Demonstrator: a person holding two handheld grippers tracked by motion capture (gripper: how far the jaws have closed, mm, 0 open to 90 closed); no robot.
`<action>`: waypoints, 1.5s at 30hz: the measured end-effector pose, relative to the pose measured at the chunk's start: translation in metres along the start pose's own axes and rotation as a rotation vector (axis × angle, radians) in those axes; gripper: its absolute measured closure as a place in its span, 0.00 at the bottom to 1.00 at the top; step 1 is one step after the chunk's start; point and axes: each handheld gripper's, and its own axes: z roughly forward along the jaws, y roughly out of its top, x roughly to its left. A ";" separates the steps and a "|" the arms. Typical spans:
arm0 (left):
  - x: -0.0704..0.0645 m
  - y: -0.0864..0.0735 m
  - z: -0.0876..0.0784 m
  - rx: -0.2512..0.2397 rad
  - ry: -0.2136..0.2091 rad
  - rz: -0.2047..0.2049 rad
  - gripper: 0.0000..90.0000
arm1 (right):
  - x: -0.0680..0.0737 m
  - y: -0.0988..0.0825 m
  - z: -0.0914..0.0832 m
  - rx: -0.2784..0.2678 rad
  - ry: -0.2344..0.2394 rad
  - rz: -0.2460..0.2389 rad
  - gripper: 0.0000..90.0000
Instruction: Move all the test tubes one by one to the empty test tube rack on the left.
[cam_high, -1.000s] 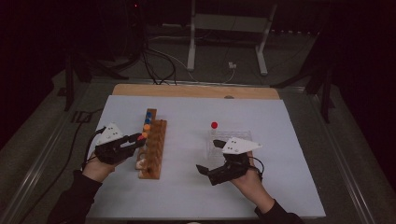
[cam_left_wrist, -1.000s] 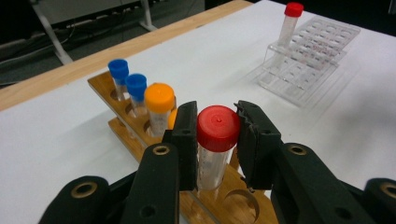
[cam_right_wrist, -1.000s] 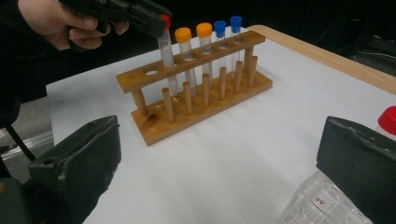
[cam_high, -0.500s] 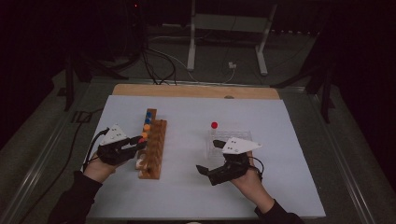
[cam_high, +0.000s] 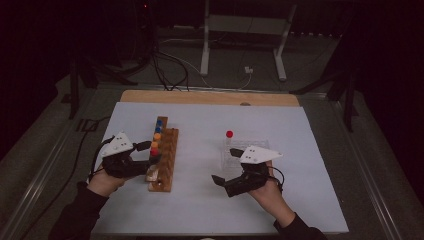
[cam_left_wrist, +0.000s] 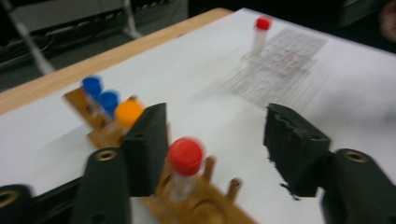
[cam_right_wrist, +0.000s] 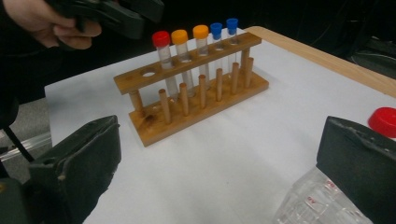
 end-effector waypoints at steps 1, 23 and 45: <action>-0.002 0.001 0.000 -0.006 -0.010 0.002 0.38 | -0.001 0.000 -0.001 -0.001 -0.005 0.003 0.00; -0.033 0.012 0.009 -0.056 -0.171 0.029 0.02 | -0.043 -0.002 0.000 0.025 -0.144 0.040 0.00; -0.044 0.009 0.019 -0.031 -0.197 0.056 0.02 | -0.069 -0.018 0.033 0.175 -0.283 0.093 0.49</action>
